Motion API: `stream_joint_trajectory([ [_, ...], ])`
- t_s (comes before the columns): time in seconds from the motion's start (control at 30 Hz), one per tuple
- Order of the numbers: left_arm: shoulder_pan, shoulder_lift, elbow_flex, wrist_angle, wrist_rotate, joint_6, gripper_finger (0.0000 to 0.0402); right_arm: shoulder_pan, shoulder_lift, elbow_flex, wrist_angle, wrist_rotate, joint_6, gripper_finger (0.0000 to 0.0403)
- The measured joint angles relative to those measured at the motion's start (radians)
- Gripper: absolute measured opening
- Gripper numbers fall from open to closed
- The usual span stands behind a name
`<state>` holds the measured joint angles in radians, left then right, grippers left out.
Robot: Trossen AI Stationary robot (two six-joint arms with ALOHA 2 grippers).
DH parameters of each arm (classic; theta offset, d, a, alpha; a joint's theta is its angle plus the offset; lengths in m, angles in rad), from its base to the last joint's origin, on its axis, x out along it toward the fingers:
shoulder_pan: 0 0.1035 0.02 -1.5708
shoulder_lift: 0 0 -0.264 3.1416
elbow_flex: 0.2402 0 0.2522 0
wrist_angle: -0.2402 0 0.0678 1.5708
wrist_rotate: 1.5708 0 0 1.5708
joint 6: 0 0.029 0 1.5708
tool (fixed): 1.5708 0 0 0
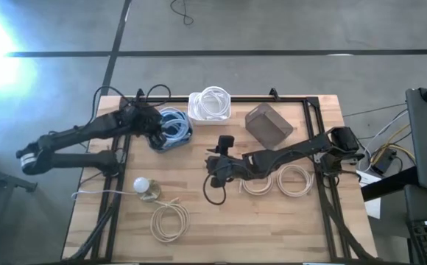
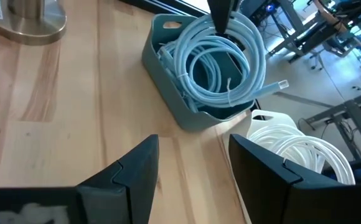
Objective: Sort HDMI cables
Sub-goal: Put the blue HDMI cable into the blue bin
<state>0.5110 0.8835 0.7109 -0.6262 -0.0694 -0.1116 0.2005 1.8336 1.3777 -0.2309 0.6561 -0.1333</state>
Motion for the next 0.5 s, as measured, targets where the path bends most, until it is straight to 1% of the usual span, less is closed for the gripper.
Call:
stream_joint_trajectory([
  [0.1, 0.031, 0.005, -0.002, -0.012, 0.032, 0.004, 0.0044, 0.000, 0.000, 0.000, 0.000, -0.002, -0.001, 0.0192],
  [0.27, 0.066, 0.017, -0.008, -0.023, 0.026, 0.004, 0.0050, -0.001, 0.000, 0.000, 0.000, -0.002, -0.005, 0.0192],
  [0.37, 0.083, 0.036, -0.013, -0.035, 0.005, 0.004, 0.0065, -0.001, 0.000, -0.002, 0.000, -0.002, -0.006, 0.0192],
  [0.5, 0.085, 0.065, -0.013, -0.037, 0.002, 0.014, 0.0091, -0.001, 0.000, -0.003, 0.000, -0.002, -0.008, 0.0192],
])
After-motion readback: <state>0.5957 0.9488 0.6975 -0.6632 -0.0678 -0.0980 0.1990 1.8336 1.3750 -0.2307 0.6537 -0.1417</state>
